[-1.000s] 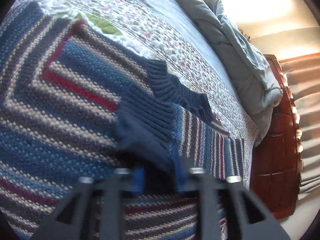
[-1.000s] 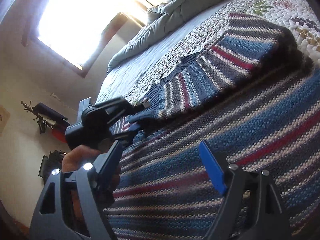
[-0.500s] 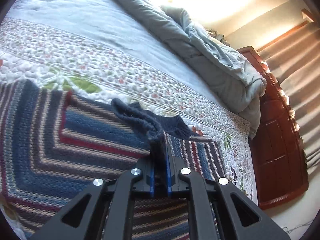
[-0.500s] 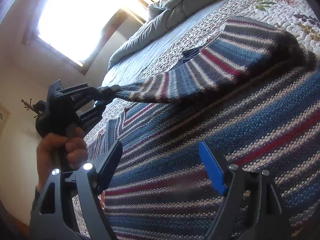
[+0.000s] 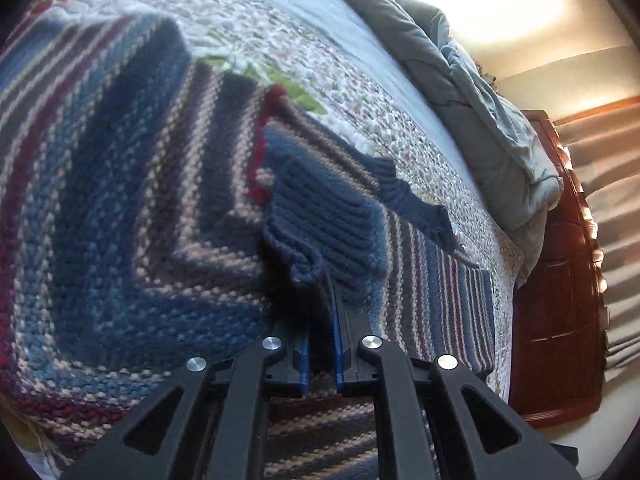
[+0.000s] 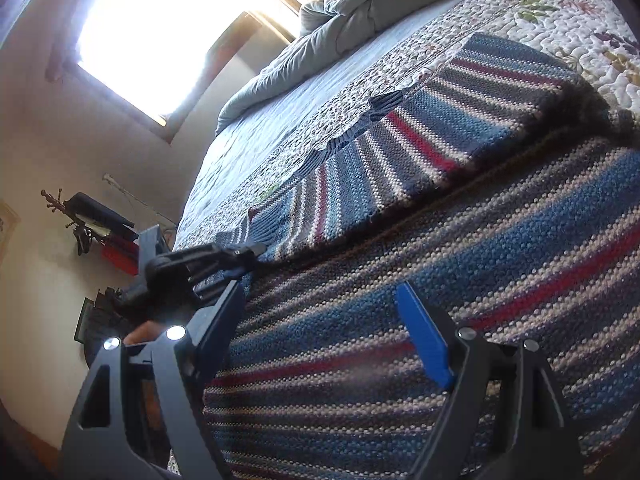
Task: Fold small clothes
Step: 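Lay the held cuff across the sweater body and open the left tool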
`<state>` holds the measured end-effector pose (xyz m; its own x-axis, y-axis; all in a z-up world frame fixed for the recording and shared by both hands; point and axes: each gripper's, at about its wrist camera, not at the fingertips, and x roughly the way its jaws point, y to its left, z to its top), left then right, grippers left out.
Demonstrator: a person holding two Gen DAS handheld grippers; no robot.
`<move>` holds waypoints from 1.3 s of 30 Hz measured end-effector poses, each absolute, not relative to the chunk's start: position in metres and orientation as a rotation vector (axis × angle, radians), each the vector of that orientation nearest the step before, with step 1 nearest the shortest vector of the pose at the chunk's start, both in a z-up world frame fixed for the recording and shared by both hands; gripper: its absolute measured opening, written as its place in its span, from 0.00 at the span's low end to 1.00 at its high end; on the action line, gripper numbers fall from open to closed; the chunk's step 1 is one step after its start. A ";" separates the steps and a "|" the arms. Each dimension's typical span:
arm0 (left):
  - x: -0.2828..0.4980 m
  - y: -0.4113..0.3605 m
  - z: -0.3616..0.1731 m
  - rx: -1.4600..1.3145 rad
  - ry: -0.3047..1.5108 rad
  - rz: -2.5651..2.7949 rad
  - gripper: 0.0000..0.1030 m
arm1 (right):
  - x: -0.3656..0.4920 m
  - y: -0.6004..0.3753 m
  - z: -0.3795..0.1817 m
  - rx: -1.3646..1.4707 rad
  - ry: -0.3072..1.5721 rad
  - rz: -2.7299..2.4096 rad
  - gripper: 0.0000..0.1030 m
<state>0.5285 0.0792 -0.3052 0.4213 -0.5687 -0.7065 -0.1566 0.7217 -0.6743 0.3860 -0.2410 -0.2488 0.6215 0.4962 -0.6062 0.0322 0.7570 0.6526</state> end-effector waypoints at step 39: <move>0.508 0.072 -0.278 -0.775 1.036 -0.342 0.67 | 0.392 -0.228 -0.253 0.611 0.894 0.306 0.77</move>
<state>0.5077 0.0724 -0.2784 0.4888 -0.5934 -0.6395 -0.0963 0.6919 -0.7156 0.3916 -0.2285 -0.2526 0.5989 0.4909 -0.6328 0.0003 0.7900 0.6131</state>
